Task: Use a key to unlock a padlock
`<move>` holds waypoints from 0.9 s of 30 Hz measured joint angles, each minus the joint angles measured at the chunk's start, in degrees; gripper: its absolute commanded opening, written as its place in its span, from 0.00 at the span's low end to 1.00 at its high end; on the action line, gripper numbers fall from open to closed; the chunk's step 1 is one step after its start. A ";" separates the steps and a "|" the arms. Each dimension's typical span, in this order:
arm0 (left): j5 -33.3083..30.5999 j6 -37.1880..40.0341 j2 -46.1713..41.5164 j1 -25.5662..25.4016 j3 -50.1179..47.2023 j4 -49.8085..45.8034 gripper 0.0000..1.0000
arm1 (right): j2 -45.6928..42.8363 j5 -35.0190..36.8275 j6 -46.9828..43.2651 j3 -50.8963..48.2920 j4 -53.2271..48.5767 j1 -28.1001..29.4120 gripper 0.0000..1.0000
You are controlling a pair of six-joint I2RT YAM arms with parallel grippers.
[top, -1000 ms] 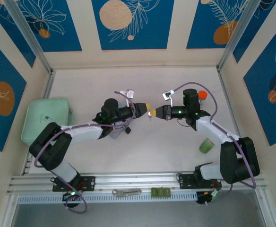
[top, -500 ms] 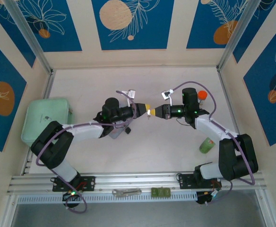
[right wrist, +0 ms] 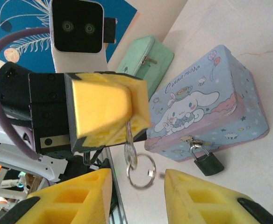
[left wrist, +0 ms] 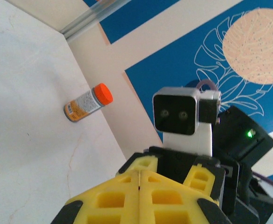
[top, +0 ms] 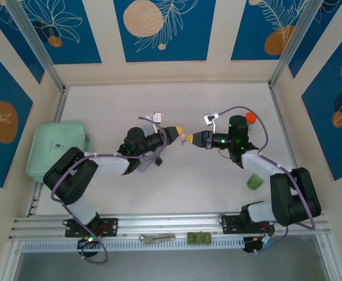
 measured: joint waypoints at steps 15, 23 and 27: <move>-2.51 -4.07 1.51 -0.98 -0.50 6.58 0.00 | 3.96 1.20 6.71 -0.70 12.52 1.66 0.33; -2.89 -4.68 1.60 -1.20 -0.50 7.21 0.00 | 4.57 1.16 7.96 -0.59 14.23 2.60 0.25; -3.26 -4.94 2.16 -1.25 -0.50 7.85 0.00 | 5.99 0.92 9.42 -0.55 16.85 2.75 0.17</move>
